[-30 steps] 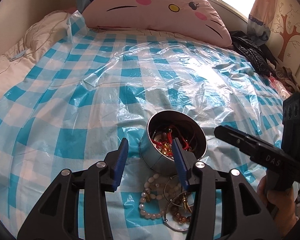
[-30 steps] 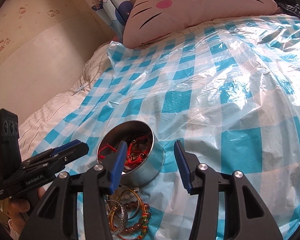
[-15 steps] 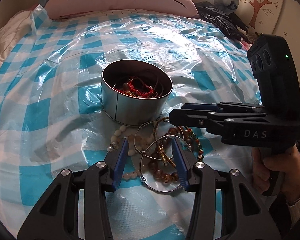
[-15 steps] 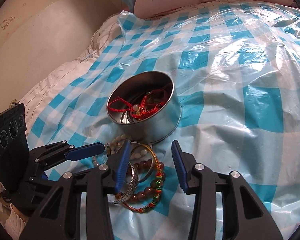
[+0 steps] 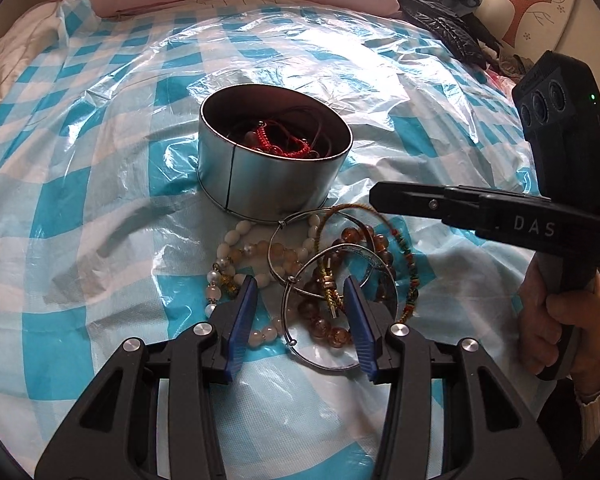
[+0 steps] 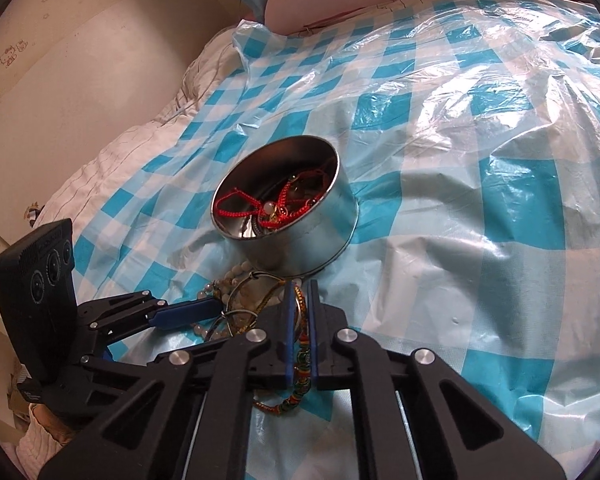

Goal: Organize jewelry

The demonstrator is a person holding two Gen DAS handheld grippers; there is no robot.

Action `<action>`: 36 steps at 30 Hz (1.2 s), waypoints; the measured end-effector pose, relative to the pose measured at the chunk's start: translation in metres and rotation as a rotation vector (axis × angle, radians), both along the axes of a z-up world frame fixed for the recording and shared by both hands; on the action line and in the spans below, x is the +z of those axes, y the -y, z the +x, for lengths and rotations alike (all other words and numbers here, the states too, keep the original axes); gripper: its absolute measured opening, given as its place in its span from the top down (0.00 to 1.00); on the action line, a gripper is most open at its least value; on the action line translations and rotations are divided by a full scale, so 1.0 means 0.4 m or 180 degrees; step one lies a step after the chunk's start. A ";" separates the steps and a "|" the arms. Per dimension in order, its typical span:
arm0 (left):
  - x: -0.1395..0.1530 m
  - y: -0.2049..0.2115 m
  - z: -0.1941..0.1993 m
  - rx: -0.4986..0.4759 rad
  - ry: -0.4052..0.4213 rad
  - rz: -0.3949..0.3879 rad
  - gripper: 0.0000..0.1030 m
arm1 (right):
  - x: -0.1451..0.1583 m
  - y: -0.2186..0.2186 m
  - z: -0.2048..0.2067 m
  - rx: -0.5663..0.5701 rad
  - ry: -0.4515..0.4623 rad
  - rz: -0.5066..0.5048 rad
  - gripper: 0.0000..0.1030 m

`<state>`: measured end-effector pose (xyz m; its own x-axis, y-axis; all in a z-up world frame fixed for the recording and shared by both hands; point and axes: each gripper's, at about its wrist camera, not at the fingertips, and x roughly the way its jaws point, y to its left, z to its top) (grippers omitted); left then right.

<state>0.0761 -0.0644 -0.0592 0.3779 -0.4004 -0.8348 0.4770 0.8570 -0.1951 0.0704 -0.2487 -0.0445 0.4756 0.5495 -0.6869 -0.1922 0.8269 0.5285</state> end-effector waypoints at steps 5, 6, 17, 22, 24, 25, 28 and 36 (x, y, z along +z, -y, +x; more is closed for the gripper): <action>-0.002 -0.005 0.002 -0.0002 -0.0061 -0.0077 0.64 | 0.014 0.047 -0.018 -0.0236 0.0054 0.0052 0.94; -0.002 -0.006 0.002 -0.0001 -0.0076 -0.0094 0.64 | 0.012 0.055 -0.020 -0.0266 0.0046 0.0075 0.94; 0.001 -0.014 0.004 0.0030 -0.0223 -0.0194 0.95 | -0.004 0.021 -0.014 -0.0066 0.0002 0.0145 0.60; 0.026 -0.053 -0.006 0.0098 -0.0245 -0.0375 0.96 | -0.007 0.027 -0.013 -0.0112 -0.0003 0.0171 0.60; 0.024 -0.070 -0.008 0.0110 -0.0303 -0.0372 0.96 | -0.008 0.023 -0.012 -0.0077 -0.0006 0.0169 0.60; 0.021 -0.078 -0.009 0.0130 -0.0302 -0.0338 0.96 | -0.009 0.017 -0.011 -0.0048 -0.0007 0.0161 0.60; 0.009 -0.102 -0.009 0.0183 -0.0351 -0.0263 0.95 | -0.010 -0.011 -0.010 0.0081 -0.0010 0.0093 0.59; 0.035 -0.129 -0.016 0.0272 -0.0186 -0.0284 0.96 | -0.024 -0.075 -0.023 0.0328 -0.0067 -0.0434 0.78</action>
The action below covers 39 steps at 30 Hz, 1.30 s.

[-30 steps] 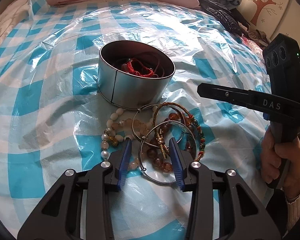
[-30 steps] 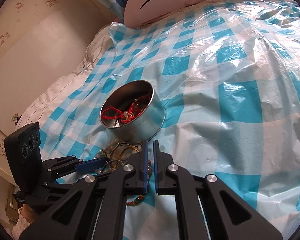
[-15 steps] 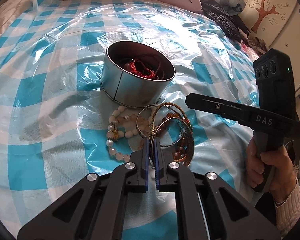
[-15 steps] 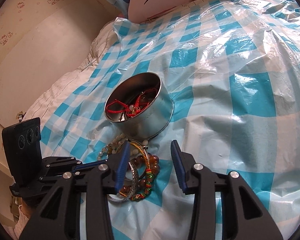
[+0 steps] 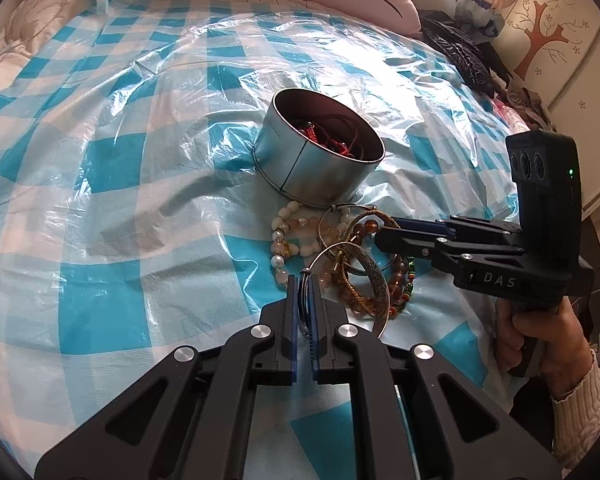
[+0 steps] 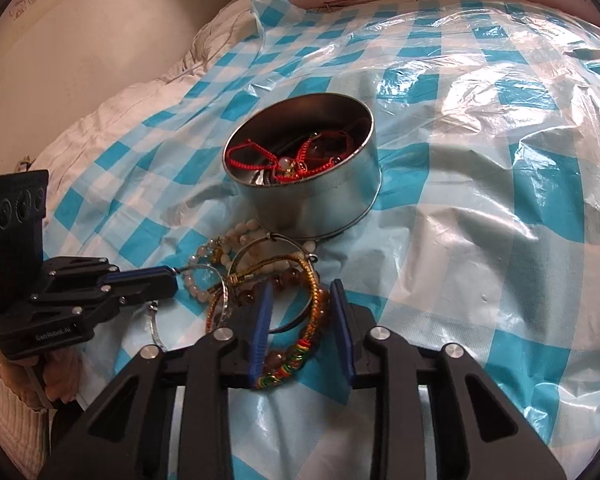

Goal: Organize jewelry

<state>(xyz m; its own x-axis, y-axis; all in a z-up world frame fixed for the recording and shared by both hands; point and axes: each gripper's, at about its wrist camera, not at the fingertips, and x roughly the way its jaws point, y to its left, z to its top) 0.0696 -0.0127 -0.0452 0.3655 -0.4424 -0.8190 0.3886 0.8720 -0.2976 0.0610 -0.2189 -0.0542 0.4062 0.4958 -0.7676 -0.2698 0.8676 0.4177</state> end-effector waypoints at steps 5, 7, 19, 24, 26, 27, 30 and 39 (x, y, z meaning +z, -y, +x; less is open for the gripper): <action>-0.003 -0.015 0.002 0.0066 0.0009 -0.0048 0.96 | 0.012 0.015 -0.007 -0.0086 0.0071 -0.0024 0.93; -0.002 -0.017 0.000 0.0099 0.0031 -0.0065 0.96 | 0.020 0.023 -0.011 -0.0137 0.0110 0.0006 0.94; 0.009 -0.052 -0.007 0.0262 0.0092 -0.0125 0.96 | 0.031 0.017 -0.022 -0.0086 0.0113 0.0143 0.45; 0.003 -0.062 -0.006 0.0304 0.0076 -0.0130 0.96 | 0.011 -0.033 -0.032 0.0109 0.0031 -0.0167 0.77; 0.005 -0.066 -0.006 0.0309 0.0080 -0.0132 0.96 | 0.018 -0.022 -0.040 0.0036 0.0081 -0.0216 0.92; 0.005 -0.066 -0.006 0.0311 0.0082 -0.0127 0.96 | 0.019 -0.012 -0.044 -0.0014 0.0084 -0.0202 0.93; 0.004 -0.067 -0.007 0.0305 0.0081 -0.0122 0.95 | 0.021 0.017 -0.055 -0.0152 0.0105 -0.0188 0.95; 0.027 -0.056 -0.010 0.0282 0.0138 -0.0188 0.96 | 0.066 0.115 -0.062 -0.0520 0.0247 0.0678 0.96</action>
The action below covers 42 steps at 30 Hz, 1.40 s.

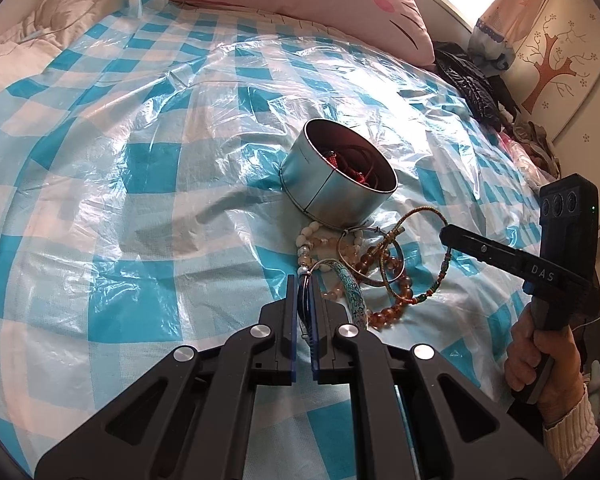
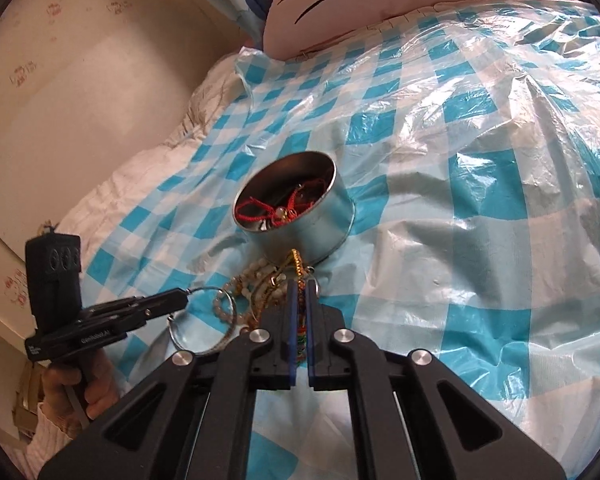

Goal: Organize jewelry

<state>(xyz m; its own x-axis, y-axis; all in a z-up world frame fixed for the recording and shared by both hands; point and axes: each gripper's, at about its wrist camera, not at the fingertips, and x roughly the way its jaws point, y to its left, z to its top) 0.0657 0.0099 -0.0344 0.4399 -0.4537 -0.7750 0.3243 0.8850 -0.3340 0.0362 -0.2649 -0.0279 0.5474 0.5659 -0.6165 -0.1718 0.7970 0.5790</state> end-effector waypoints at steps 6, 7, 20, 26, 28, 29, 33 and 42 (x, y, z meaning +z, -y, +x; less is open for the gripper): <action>0.022 0.018 0.002 -0.0037 0.0074 -0.0056 0.95 | 0.055 -0.004 -0.008 -0.0061 0.0249 0.0186 0.96; 0.026 0.020 0.002 -0.0040 0.0087 -0.0066 0.95 | 0.063 -0.007 -0.009 -0.0060 0.0296 0.0189 0.96; -0.024 0.031 0.007 -0.0142 -0.0250 0.0021 0.86 | 0.077 -0.023 -0.017 -0.0005 0.0416 0.0175 0.96; -0.050 0.052 0.011 -0.0180 -0.0363 0.0197 0.83 | 0.076 -0.024 -0.018 0.0003 0.0420 0.0169 0.96; -0.056 0.066 0.012 -0.0216 -0.0360 0.0329 0.83 | 0.076 -0.026 -0.017 0.0005 0.0425 0.0168 0.96; -0.061 0.078 0.009 -0.0257 -0.0344 0.0456 0.83 | 0.075 -0.026 -0.017 0.0005 0.0424 0.0168 0.96; -0.065 0.108 0.007 -0.0306 -0.0293 0.0767 0.90 | 0.076 -0.025 -0.018 0.0004 0.0424 0.0171 0.96; 0.005 0.060 -0.003 -0.0165 -0.0096 0.0235 0.94 | 0.086 -0.019 -0.023 -0.0014 0.0517 0.0215 0.96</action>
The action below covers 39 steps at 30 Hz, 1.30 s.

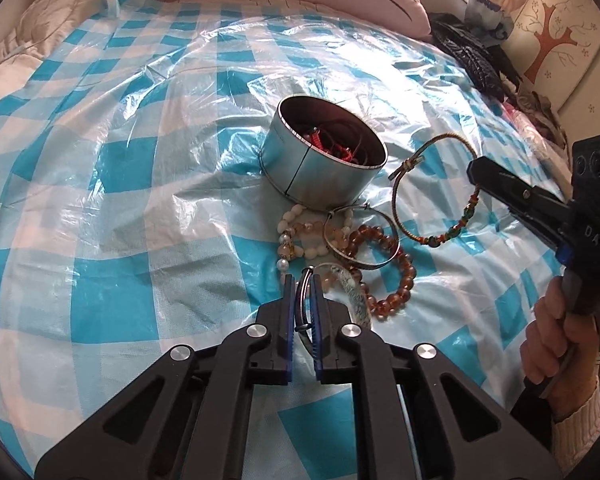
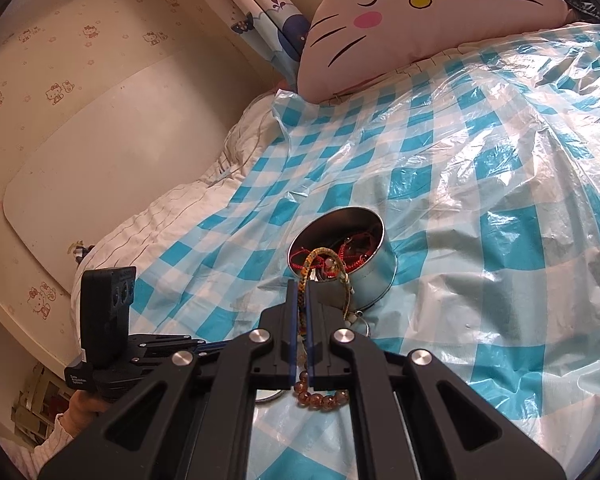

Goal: Organize jewelry

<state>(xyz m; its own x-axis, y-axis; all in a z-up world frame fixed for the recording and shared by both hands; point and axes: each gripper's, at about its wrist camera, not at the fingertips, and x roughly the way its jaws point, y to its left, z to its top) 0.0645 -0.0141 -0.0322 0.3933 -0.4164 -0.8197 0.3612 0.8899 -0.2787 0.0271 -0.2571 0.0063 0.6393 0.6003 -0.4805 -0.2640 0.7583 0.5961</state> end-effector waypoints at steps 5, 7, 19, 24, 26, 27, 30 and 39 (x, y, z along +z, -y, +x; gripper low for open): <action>0.066 0.003 0.003 0.0033 0.0226 -0.0126 0.93 | 0.019 0.001 -0.004 -0.0010 0.0096 0.0024 0.96; 0.089 0.007 0.009 0.0041 0.0298 -0.0179 0.95 | 0.027 -0.001 -0.001 -0.0011 0.0127 0.0031 0.96; 0.153 0.037 0.054 -0.0039 0.0444 -0.0173 0.97 | 0.043 -0.002 0.019 -0.0035 0.0187 0.0057 0.96; 0.068 0.018 0.051 -0.0066 0.0212 0.0067 0.71 | 0.030 -0.002 0.020 -0.0020 0.0113 0.0061 0.96; 0.033 0.020 0.053 -0.0086 0.0205 0.0178 0.67 | 0.029 -0.002 0.019 -0.0011 0.0108 0.0065 0.96; 0.017 0.023 0.057 -0.0101 0.0197 0.0229 0.67 | 0.029 -0.003 0.019 -0.0006 0.0110 0.0064 0.96; -0.017 0.027 0.074 -0.0113 0.0176 0.0267 0.67 | 0.025 -0.004 0.020 0.0005 0.0101 0.0058 0.96; -0.051 0.072 0.126 -0.0368 0.0199 0.0374 0.73 | 0.016 -0.004 0.021 0.0009 0.0075 0.0054 0.96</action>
